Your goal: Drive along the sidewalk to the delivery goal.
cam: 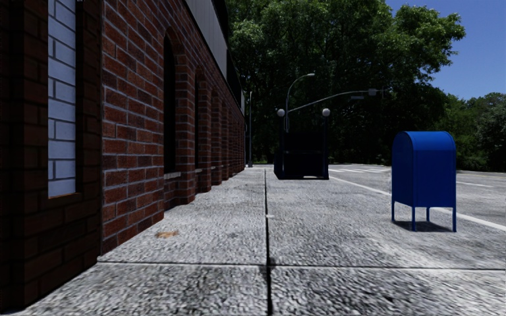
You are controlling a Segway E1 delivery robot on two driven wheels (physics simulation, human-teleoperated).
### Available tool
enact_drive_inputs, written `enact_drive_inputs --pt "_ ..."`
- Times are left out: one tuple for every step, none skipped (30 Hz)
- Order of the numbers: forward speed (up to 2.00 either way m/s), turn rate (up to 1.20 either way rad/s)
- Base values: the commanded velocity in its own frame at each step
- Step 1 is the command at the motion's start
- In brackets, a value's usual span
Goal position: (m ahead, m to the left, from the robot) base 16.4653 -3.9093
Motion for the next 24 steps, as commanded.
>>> enact_drive_inputs --pt "2.00 0.00" --pt "2.00 0.00" --pt "2.00 0.00" --pt "2.00 0.00" --pt "2.00 0.00" --pt "2.00 0.00" --pt "2.00 0.00" --pt "2.00 0.00" --pt "2.00 0.00" --pt "2.00 0.00" --pt "2.00 0.00" --pt "2.00 0.00" --pt "2.00 0.00" --pt "2.00 0.00" --pt "2.00 0.00" --pt "2.00 0.00" --pt "2.00 0.00" --pt "2.00 0.00" --pt "2.00 0.00" --pt "2.00 0.00" --pt "2.00 0.00" --pt "2.00 0.00" --pt "2.00 0.00" --pt "2.00 0.00"
